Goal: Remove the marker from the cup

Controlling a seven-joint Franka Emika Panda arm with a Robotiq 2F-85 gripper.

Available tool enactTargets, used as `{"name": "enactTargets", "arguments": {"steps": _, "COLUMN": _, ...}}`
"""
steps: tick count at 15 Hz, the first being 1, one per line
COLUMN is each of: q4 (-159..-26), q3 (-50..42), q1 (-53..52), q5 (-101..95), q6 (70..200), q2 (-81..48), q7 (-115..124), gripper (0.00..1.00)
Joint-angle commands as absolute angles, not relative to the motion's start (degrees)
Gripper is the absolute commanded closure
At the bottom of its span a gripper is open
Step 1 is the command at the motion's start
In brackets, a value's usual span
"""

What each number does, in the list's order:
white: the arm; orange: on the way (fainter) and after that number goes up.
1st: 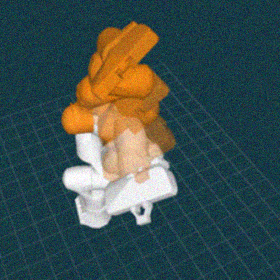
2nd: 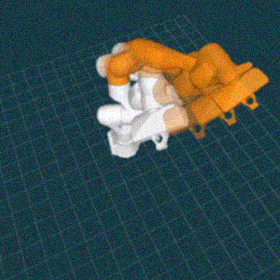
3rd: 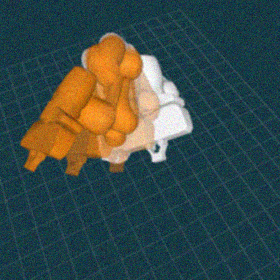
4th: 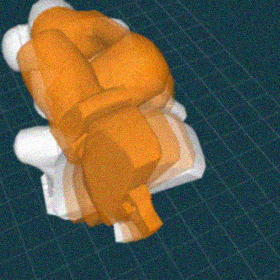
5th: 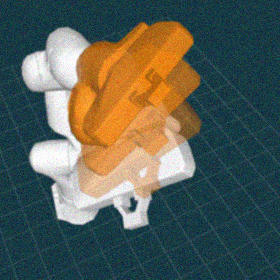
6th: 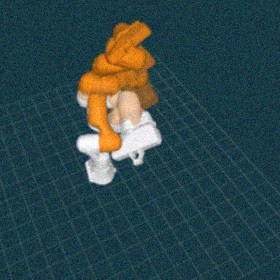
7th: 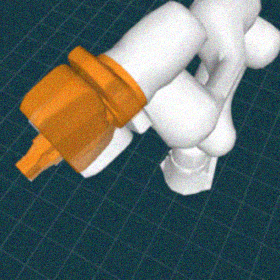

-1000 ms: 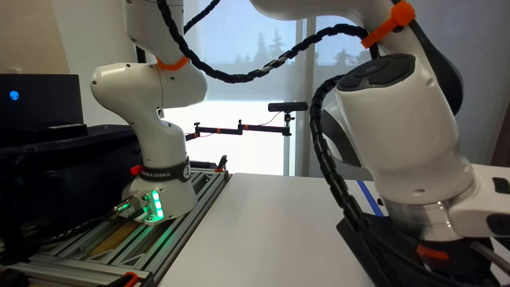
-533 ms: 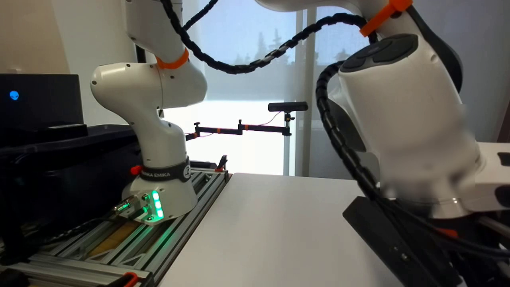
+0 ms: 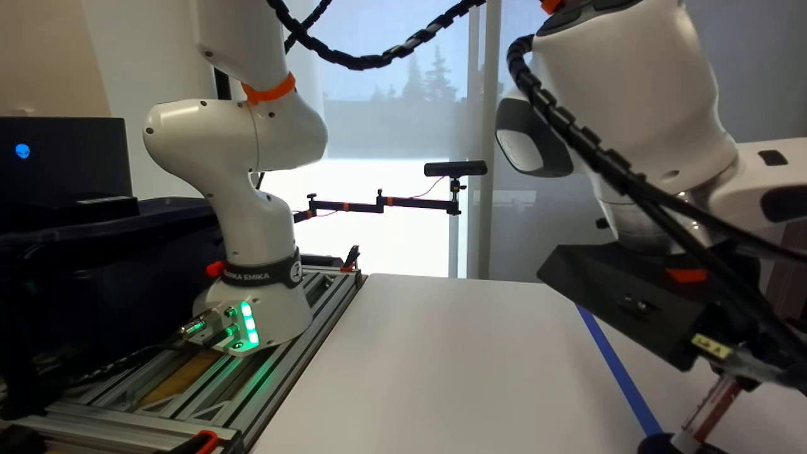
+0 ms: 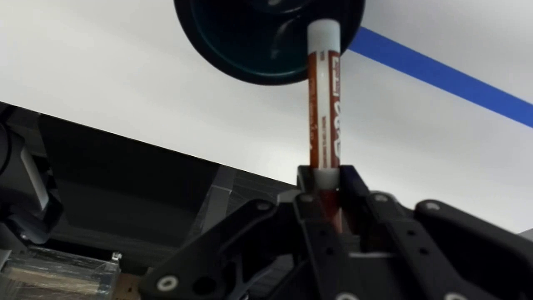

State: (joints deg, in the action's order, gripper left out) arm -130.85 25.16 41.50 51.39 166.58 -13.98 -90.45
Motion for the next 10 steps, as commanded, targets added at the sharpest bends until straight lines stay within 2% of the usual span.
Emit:
{"name": "enactTargets", "arguments": {"steps": 1, "q4": -135.8, "q3": 25.8, "q1": 40.4, "q5": 49.4, "q6": 160.5, "q2": -6.4, "q7": -88.2, "gripper": 0.95}}
{"name": "enactTargets", "arguments": {"steps": 5, "q4": -137.8, "q3": 26.8, "q1": 38.9, "q5": 47.5, "q6": 157.6, "q2": -3.8, "q7": -88.4, "gripper": 0.95}}
{"name": "enactTargets", "arguments": {"steps": 10, "q4": -139.0, "q3": 27.1, "q1": 37.3, "q5": 45.7, "q6": 161.3, "q2": -8.7, "q7": -90.7, "gripper": 0.95}}
